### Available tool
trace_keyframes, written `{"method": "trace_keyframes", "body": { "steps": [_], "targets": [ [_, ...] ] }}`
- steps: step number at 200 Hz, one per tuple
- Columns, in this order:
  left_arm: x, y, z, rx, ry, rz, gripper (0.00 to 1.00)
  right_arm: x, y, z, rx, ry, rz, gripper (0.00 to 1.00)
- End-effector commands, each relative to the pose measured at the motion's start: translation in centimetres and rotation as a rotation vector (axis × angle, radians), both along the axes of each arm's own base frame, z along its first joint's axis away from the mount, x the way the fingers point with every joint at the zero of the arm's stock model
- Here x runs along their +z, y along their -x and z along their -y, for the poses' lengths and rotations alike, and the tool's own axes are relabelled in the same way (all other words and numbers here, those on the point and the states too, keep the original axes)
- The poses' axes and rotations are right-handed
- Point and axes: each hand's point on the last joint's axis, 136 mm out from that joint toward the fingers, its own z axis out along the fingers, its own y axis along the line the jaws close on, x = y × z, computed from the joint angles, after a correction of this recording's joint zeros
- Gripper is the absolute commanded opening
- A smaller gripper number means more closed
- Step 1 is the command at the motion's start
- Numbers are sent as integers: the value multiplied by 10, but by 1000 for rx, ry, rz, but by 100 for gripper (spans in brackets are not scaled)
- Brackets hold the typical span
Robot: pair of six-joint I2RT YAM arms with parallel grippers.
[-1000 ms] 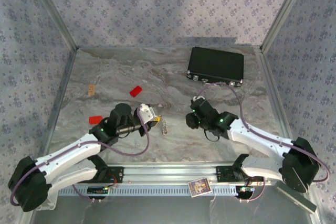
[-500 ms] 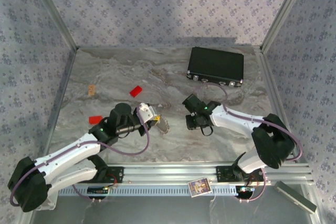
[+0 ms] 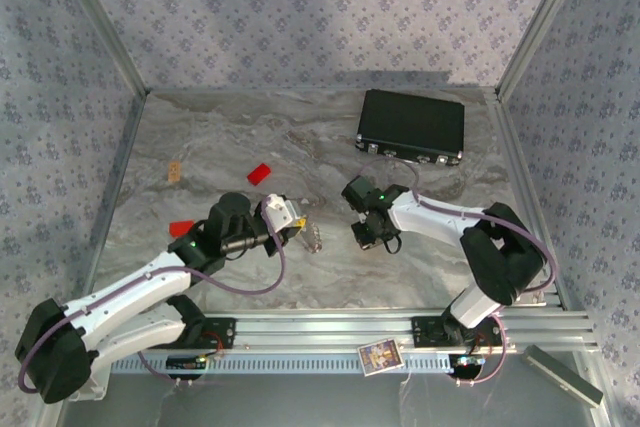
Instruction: Put the keys on the keyring
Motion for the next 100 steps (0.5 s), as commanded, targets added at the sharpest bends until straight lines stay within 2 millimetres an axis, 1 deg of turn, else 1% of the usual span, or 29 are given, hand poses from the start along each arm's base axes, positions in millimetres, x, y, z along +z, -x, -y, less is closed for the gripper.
{"method": "trace_keyframes", "body": {
  "steps": [1, 57, 82, 100],
  "targets": [
    [19, 1, 8, -37, 30, 44, 0, 1, -3, 0, 27, 25, -9, 30],
    [18, 1, 8, -42, 27, 46, 0, -2, -13, -3, 42, 49, 2, 25],
    [17, 3, 8, -50, 27, 43, 0, -3, -14, -4, 47, 55, 1, 18],
    [18, 3, 9, -52, 28, 47, 0, -2, -15, -5, 47, 52, 4, 12]
  ]
}}
